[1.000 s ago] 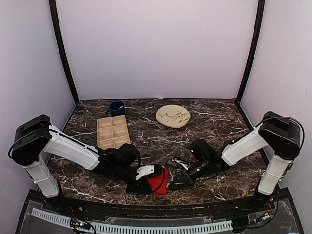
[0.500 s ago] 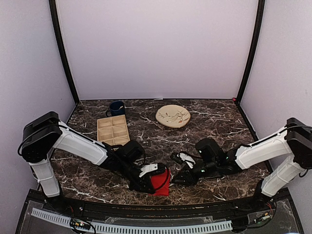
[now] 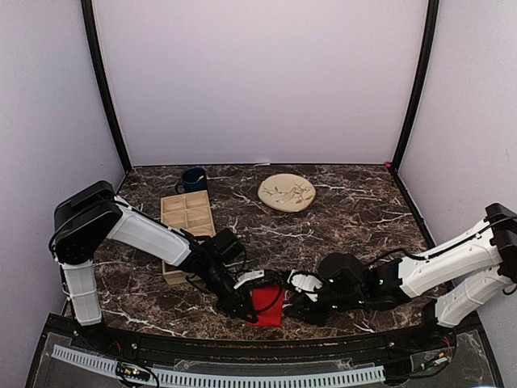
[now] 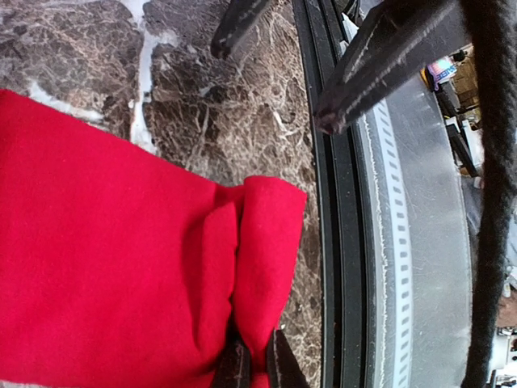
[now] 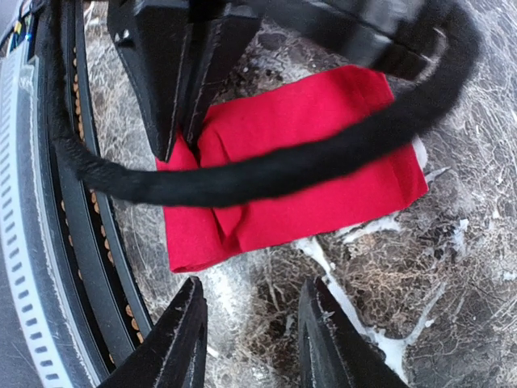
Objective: Roll the socks
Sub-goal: Roll the sock at the center of the board.
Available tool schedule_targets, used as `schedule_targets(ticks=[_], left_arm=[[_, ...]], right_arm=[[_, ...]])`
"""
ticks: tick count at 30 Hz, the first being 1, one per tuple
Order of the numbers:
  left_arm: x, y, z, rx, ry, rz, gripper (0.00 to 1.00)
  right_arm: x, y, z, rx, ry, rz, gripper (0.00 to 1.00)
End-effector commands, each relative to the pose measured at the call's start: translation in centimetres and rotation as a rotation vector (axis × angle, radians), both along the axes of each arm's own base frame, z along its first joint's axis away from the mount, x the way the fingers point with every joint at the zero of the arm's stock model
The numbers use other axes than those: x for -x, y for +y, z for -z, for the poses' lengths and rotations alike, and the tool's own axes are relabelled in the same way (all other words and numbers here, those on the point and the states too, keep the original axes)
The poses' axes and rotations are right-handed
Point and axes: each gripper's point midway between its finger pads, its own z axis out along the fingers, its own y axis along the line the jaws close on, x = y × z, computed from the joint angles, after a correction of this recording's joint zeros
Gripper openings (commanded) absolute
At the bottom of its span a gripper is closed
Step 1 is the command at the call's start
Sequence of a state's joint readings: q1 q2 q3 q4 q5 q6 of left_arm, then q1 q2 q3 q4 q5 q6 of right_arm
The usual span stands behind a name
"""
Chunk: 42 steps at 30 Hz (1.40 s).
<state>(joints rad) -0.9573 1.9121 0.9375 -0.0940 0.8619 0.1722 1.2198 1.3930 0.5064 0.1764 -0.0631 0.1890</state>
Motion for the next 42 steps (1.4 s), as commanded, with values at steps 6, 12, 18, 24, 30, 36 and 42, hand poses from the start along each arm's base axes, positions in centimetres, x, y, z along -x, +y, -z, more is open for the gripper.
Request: schedule_targets(ticks=[6,12,18,24,30,36,42], left_arm=[[0.7,1.4,1.7,-0.102,0.109,0.007,0.08],[0.5,1.4,1.8,-0.111,0.123,0.006,0.08],[0.4,1.4,2.0,-0.120,0.137,0.011,0.08],[0.5,1.5,2.1,-0.124,0.151,0.014,0.08],[0.5,1.5,2.2,-0.127,0.161,0.016,0.08],[0.6,1.6,2.3,-0.129,0.163,0.018,0.08],[0.6,1.6,2.4,-0.130,0.174,0.018,0.08]], right_arm=[[1.6,1.8,0.1,0.077,-0.132,-0.105,0.35],[2.7,2.9,0.3,0.108,-0.172,-0.159,0.36],[3.1,3.5,0.5,0.135,-0.199,-0.188,0.37],[3.2,3.8,1.0,0.161,-0.216,-0.205,0.38],[3.3,4.1,1.4,0.184,-0.230,-0.227,0.36],[3.5,4.2,2.2,0.211,-0.234,-0.244,0.27],[3.9,4.2,2.6,0.226,-0.234,-0.259,0.25]])
